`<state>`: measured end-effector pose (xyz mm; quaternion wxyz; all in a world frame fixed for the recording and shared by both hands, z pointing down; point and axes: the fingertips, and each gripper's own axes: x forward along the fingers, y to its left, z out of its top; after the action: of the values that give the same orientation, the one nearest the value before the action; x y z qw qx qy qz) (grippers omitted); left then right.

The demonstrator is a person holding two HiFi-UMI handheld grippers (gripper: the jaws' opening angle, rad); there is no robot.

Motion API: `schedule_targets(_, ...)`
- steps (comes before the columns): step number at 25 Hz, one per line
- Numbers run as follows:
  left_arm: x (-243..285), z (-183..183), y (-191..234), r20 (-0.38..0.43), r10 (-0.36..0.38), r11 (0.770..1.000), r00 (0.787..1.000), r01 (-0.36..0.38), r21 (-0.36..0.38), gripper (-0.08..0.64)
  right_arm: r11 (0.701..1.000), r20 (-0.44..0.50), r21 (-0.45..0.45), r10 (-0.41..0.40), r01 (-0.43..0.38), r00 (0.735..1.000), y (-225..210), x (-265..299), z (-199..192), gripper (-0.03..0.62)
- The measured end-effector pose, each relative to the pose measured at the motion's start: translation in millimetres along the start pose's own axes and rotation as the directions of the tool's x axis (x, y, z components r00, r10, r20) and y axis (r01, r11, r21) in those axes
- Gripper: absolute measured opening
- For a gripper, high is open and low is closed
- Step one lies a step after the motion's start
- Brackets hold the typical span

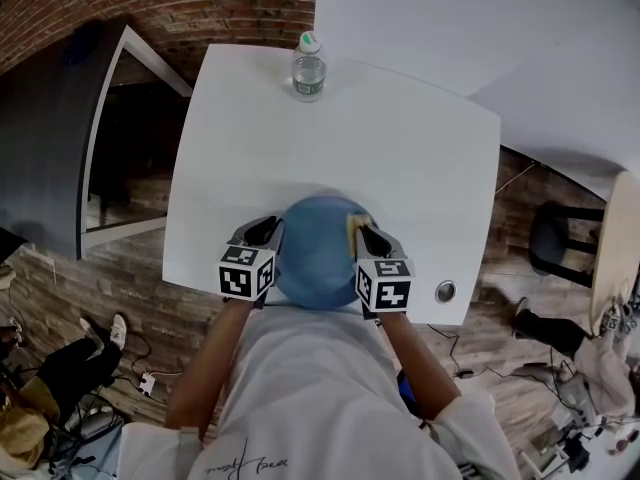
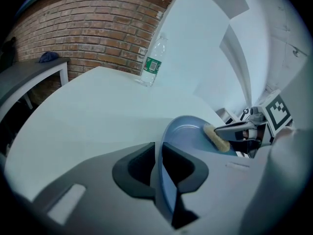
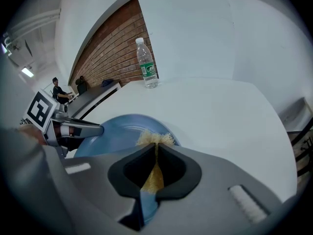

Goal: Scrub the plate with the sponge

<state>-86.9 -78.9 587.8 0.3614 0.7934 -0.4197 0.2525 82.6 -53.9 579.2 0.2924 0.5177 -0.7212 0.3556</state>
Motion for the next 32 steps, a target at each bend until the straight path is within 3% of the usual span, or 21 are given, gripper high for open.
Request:
schedule_targets(2,2,1,-3,0.002,-0.016,1.0,1.0,0.016,0.01,0.041,1.0,-0.006,-0.014,-0.008,0.008,1.0,-1,2,2,0.012)
schedule_targets(11,5,0,-8,0.0,-0.048,0.999,0.999,0.048,0.017,0.035,0.998,-0.04,-0.051,-0.034,0.032,0.999,-3,14,12,0.014)
schedule_targets(32,1,-4,-11,-0.006,-0.058,0.998,0.998,0.058,-0.006,0.032,0.993,-0.032,-0.12,0.01,-0.014,0.999,36,44,27,0.014)
